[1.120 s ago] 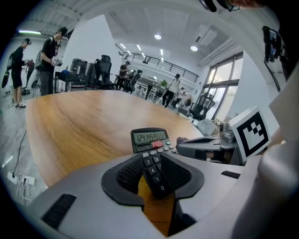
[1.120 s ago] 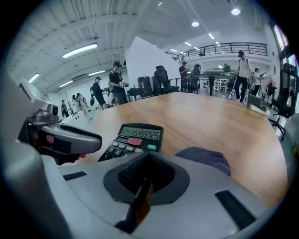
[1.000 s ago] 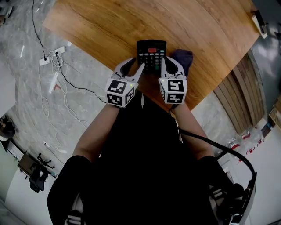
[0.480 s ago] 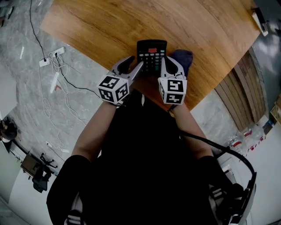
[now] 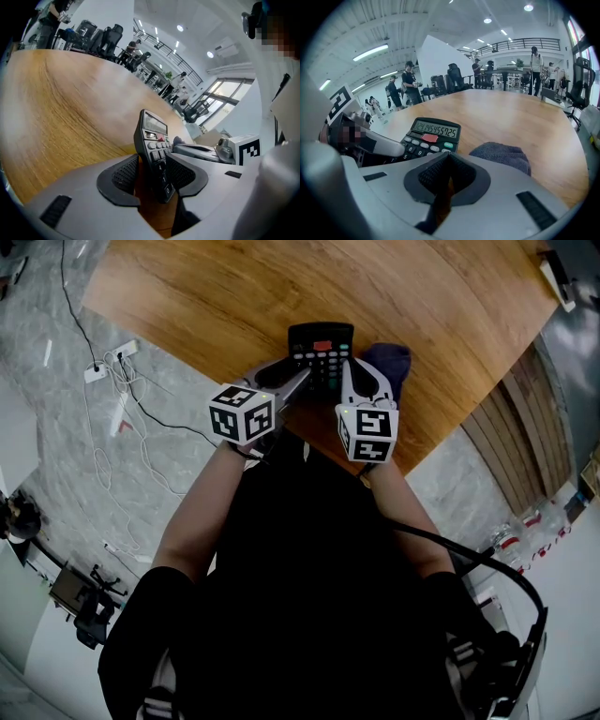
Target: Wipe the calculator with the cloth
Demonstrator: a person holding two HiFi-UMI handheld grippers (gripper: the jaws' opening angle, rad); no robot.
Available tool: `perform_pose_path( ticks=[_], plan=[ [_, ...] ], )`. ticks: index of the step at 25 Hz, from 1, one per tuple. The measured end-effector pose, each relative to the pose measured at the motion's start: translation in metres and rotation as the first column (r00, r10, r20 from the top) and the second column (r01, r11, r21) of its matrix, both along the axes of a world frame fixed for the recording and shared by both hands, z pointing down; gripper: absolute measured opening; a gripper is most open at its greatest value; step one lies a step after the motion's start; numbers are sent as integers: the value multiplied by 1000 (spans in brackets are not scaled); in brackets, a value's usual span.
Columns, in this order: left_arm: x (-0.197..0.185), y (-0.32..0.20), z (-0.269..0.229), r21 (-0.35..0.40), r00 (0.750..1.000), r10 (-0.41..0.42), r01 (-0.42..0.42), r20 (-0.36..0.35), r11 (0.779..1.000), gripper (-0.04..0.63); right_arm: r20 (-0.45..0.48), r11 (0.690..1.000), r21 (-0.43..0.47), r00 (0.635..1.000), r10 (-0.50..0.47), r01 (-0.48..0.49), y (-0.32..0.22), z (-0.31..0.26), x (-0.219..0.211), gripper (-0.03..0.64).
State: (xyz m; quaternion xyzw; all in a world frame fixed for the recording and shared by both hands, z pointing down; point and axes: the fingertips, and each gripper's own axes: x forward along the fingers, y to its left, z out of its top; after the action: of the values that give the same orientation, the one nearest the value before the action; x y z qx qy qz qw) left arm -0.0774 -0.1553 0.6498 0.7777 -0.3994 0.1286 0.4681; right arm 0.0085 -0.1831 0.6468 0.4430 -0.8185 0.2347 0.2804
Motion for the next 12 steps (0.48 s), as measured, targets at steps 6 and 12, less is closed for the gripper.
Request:
perform_pose_path(
  ticks=[6,12],
  plan=[
    [7,5,0,-49,996,20,-24,-87,998,142,44,999,-31,998,44,-42,-3,0,2,14],
    [5,3,-6,-70,974,-52,37,-221,997,100,68,999,-22,997,47,-46,-3,-2,2,14]
  ],
)
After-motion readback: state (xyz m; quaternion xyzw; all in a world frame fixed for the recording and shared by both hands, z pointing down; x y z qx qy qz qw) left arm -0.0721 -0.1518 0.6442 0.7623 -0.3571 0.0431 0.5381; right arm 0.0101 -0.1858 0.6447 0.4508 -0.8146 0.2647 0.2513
